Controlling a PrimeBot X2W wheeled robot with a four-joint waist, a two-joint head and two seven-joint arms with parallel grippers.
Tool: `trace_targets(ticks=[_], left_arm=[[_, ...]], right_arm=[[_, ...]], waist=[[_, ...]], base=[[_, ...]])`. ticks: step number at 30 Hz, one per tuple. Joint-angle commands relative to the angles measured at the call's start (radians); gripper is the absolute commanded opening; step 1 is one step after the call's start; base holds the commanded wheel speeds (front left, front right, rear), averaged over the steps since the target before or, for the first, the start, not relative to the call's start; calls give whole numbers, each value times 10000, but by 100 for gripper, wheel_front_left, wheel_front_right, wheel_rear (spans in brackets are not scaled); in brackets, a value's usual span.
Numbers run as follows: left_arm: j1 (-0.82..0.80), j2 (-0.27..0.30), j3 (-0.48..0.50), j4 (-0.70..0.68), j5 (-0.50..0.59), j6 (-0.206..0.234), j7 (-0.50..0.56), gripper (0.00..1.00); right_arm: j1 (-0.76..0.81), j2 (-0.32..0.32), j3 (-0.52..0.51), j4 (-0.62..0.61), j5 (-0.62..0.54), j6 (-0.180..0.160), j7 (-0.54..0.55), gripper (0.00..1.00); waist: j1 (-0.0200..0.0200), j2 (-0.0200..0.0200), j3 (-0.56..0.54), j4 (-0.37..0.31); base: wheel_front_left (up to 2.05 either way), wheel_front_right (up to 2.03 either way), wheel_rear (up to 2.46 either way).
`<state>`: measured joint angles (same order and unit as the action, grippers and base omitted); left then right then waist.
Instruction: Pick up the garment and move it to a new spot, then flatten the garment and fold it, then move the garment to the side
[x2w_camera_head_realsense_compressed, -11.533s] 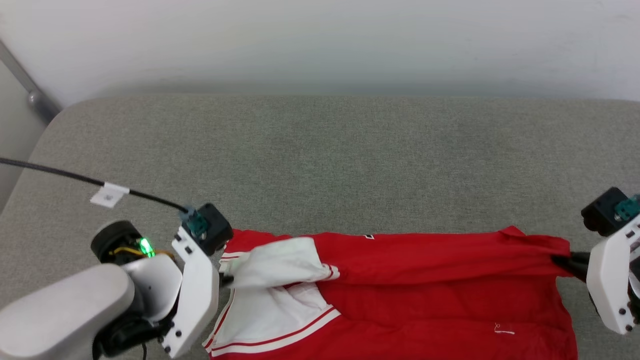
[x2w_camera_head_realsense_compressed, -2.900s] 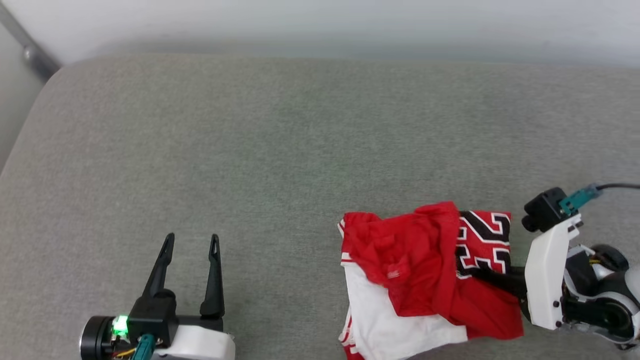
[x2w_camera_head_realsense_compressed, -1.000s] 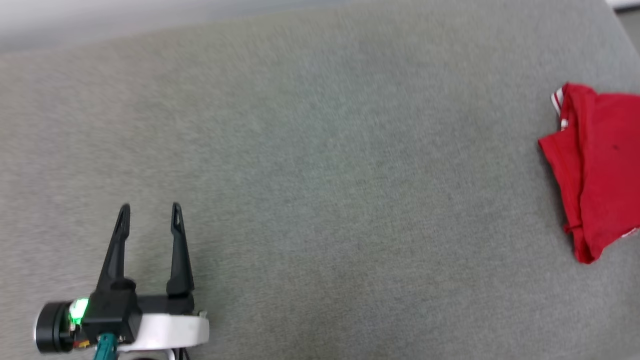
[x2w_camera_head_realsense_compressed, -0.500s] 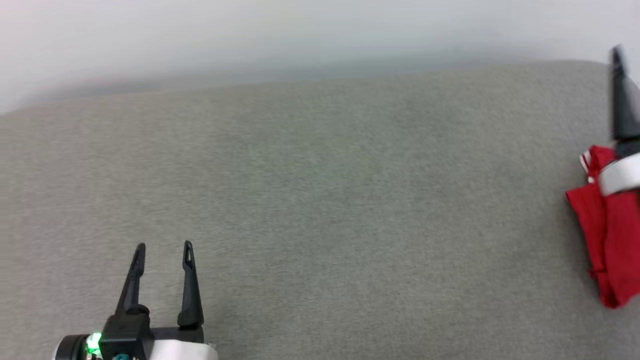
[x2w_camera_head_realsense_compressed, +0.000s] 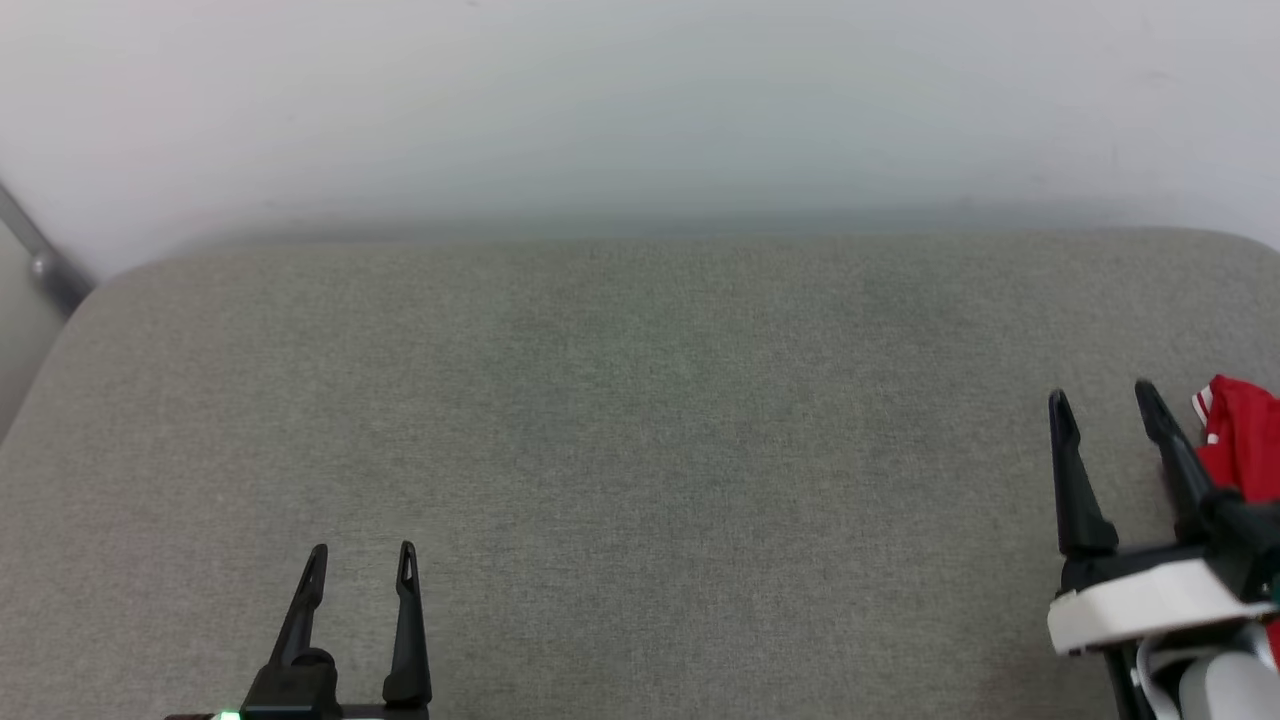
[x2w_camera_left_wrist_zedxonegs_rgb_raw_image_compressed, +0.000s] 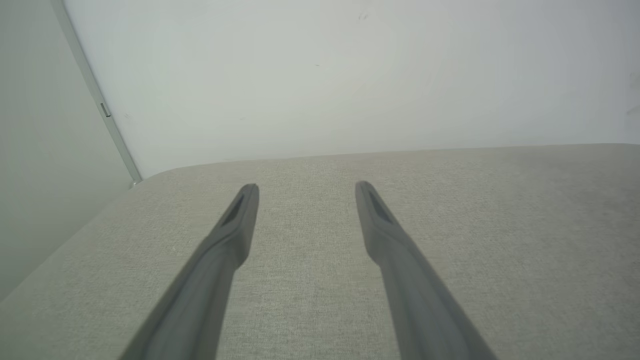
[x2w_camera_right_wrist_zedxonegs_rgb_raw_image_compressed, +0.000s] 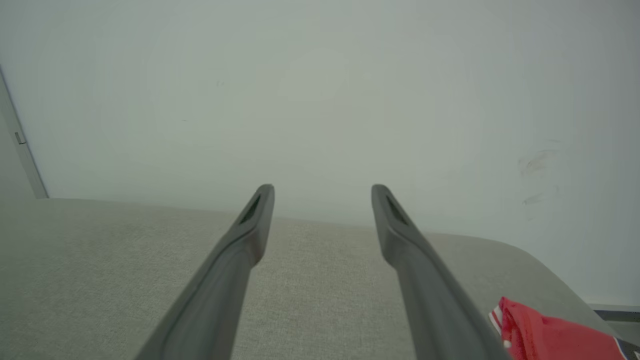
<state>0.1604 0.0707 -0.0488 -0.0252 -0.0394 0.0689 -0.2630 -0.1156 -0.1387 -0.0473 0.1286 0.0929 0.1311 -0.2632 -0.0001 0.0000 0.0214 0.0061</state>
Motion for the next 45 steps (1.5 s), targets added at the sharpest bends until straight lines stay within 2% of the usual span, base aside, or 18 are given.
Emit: trace_targets(ticks=[1, 8, 15, 28, 29, 33, 45], left_arm=[[114, -4, 17, 43, 56, -39, -20, 100], [366, 29, 13, 295, 98, -101, -20, 100], [527, 4, 70, 422, 93, -92, -20, 100], [581, -52, 109, 543, -20, -186, -22, 100], [550, -58, 83, 546, -22, -171, 2, 0], [599, -117, 46, 940, -74, -170, 59, 0], [56, -80, 236, 1227, -2671, -464, 607, 0]], right_arm=[[312, 175, -87, -158, 92, -8, -16, 100], [1867, 721, -328, -854, 198, -8, -15, 100], [2968, 905, -320, -1415, 226, -8, -16, 100], [3408, 908, -226, -1535, 763, -8, -16, 100], [3293, 861, -236, -1518, 741, 0, 0, 0], [3304, 861, -228, -1142, 789, 0, 28, 0], [2775, 743, -143, -796, 3259, -1, 508, 0]], waist=[[1, 0, -161, 103], [1, 0, -435, 220], [1, 0, -621, 309], [1, 0, -647, 335], [1, 0, -648, 335], [1, 0, -647, 334], [1, 0, -602, 296]], base=[[0, 0, 0], [0, 0, 0], [0, 0, 0], [0, 0, 0], [0, 0, 0], [0, 0, 0], [0, 0, 0]])
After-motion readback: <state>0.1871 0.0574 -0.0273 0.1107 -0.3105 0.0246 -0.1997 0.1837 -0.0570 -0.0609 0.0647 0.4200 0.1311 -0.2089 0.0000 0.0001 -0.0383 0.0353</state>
